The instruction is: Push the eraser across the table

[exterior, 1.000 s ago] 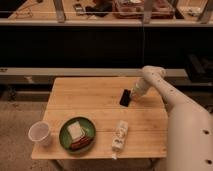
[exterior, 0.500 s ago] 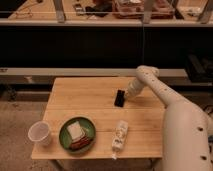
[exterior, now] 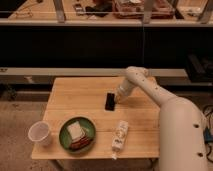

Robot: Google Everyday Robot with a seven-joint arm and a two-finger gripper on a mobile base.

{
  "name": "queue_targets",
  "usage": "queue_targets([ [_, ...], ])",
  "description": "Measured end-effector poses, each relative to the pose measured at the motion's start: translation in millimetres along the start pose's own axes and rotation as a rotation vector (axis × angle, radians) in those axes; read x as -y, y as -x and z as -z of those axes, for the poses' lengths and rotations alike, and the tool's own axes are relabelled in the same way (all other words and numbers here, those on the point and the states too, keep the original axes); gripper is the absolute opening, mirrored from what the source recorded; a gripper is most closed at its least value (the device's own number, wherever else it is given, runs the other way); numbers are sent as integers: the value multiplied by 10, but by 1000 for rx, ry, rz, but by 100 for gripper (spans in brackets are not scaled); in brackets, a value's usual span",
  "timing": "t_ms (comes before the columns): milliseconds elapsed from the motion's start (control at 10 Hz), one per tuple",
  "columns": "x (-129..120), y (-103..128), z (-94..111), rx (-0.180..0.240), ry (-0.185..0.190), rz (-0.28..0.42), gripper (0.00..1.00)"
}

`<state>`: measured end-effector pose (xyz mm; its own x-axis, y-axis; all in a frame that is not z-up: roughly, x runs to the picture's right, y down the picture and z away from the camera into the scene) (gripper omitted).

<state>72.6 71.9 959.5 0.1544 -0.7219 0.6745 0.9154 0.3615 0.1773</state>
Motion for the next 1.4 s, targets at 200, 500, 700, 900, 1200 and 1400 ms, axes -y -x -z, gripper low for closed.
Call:
queue_targets([
  [200,273,151,-104,45,-8,46,0],
  [500,647,400,-280,122,-9,107,0],
  [700,907,637,-426,186,0,156,0],
  [900,1126,839,-552,239,2,191,0],
  [1200,1588,1145,-744,316,-12,253,0],
  [1400,1837,1307,-864,357,-20,291,0],
])
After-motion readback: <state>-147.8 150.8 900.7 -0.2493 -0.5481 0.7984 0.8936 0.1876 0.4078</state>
